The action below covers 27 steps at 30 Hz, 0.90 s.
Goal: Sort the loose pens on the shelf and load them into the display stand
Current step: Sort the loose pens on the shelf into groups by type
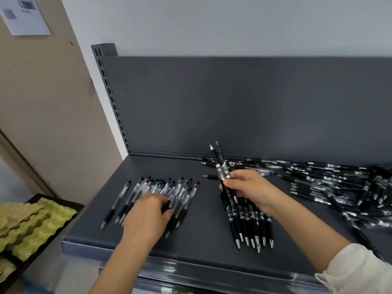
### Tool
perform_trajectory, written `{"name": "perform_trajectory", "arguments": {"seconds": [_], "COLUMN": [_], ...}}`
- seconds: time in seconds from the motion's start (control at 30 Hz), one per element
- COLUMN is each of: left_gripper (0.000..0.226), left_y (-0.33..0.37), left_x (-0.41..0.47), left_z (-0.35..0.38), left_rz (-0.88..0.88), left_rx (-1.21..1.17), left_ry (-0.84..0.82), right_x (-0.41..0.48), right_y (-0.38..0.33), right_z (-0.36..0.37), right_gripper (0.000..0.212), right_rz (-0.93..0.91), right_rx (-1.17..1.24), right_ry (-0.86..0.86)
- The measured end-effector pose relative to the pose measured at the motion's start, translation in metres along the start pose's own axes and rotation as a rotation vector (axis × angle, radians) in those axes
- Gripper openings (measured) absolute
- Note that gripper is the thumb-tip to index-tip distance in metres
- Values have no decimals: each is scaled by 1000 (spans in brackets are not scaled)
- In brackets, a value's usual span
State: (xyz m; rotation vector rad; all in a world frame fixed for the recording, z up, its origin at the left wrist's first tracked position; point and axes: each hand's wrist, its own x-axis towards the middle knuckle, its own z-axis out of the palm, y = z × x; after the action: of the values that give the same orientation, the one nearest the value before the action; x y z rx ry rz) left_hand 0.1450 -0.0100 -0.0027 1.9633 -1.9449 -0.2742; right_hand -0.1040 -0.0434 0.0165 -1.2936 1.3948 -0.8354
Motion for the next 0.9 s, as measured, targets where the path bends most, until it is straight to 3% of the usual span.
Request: {"name": "perform_trajectory", "arguments": {"seconds": [0.07,0.17,0.27,0.33,0.43,0.57,0.7,0.8,0.9], "left_gripper": [32,30,36,38,33,3,10,2,15], "left_y": [10,41,76,92,111,130,137,135,127], "left_x": [1,3,2,5,9,5,4,2,1], "left_z": [1,3,4,4,6,11,15,8,1], "left_rz": [38,196,345,286,120,31,-4,84,280], "left_rx": [-34,-320,-389,-489,-760,-998,-1096,-1132,-906], "left_ry": [57,80,136,110,-103,-285,-334,-199,59], "right_x": [-8,-23,-39,-48,-58,-68,-76,-80,-85], "right_y": [0,-2,-3,-2,2,11,18,24,32], "right_z": [-3,-6,-10,-15,-23,-32,-43,-55,-65], "right_gripper": [12,13,11,11,10,12,16,16,18], "right_rz": [3,-2,-14,-16,-16,-1,10,37,79], "right_rx": [52,82,119,173,194,191,206,241,284], "right_ry": [-16,-49,-94,-115,-106,-95,-41,66,143]}}
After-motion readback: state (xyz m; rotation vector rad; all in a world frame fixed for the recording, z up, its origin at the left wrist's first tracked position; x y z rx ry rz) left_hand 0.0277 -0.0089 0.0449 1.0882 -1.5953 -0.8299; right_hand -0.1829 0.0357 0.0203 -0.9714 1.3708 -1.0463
